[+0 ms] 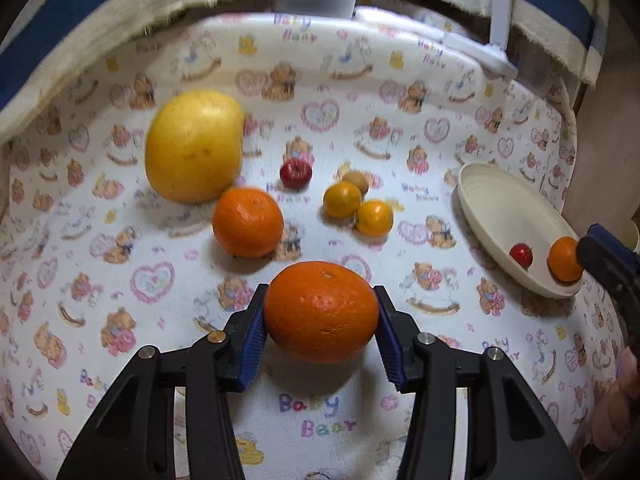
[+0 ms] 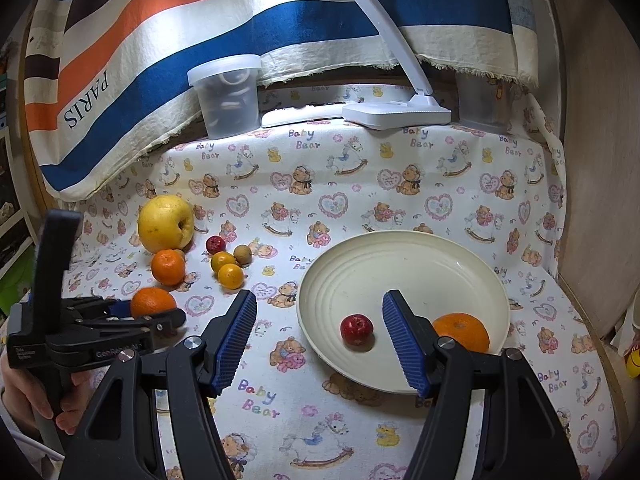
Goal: Organize fruits
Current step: 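Lift the mandarin with the left tool while the right tool approaches a small orange fruit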
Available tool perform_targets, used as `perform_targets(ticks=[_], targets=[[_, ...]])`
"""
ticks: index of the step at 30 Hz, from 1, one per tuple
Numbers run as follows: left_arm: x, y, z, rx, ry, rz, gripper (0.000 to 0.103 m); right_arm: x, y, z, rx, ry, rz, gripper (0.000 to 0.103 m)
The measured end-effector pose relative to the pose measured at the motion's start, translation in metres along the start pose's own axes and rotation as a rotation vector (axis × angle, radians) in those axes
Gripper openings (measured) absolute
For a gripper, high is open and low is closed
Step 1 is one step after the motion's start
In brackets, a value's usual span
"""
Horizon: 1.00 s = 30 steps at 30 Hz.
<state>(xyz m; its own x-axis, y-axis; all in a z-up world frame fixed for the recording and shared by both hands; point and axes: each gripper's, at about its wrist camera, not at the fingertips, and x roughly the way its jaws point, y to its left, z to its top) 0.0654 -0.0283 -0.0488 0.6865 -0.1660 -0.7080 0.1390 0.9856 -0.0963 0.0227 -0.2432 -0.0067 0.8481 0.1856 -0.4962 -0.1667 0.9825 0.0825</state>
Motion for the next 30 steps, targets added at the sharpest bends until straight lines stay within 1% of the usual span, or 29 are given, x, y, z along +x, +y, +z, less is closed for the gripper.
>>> perform_targets(ticks=[5, 9, 12, 15, 18, 20, 23, 26, 27, 30], targets=[[-0.037, -0.001, 0.005, -0.003, -0.173, -0.014, 0.048, 0.002, 0.003, -0.002, -0.018, 0.003, -0.005, 0.067], [-0.065, -0.003, 0.007, 0.021, -0.327, 0.030, 0.048, 0.002, 0.005, -0.002, -0.020, 0.000, -0.005, 0.067], [-0.079, 0.001, 0.009, 0.011, -0.400, 0.037, 0.048, 0.001, 0.003, -0.001, -0.013, -0.004, -0.005, 0.067], [-0.084, 0.008, 0.012, -0.013, -0.428, 0.040, 0.048, 0.000, 0.001, 0.000, -0.004, -0.006, 0.000, 0.067], [-0.084, 0.013, 0.012, -0.018, -0.445, 0.067, 0.048, -0.002, 0.000, 0.001, -0.002, -0.012, 0.010, 0.067], [-0.082, 0.018, 0.012, -0.027, -0.440, 0.078, 0.048, -0.004, 0.000, 0.001, -0.005, -0.015, 0.020, 0.067], [-0.078, 0.025, 0.013, -0.057, -0.422, 0.072, 0.048, -0.007, -0.001, 0.004, 0.002, -0.026, 0.046, 0.067], [-0.074, 0.033, 0.015, -0.077, -0.408, 0.082, 0.048, -0.005, -0.002, 0.010, 0.037, -0.004, 0.106, 0.062], [-0.073, 0.035, 0.016, -0.084, -0.406, 0.085, 0.048, -0.003, -0.001, 0.014, 0.049, 0.011, 0.140, 0.060], [-0.068, 0.042, 0.017, -0.102, -0.389, 0.090, 0.048, 0.008, 0.011, 0.019, 0.038, 0.061, 0.172, 0.054]])
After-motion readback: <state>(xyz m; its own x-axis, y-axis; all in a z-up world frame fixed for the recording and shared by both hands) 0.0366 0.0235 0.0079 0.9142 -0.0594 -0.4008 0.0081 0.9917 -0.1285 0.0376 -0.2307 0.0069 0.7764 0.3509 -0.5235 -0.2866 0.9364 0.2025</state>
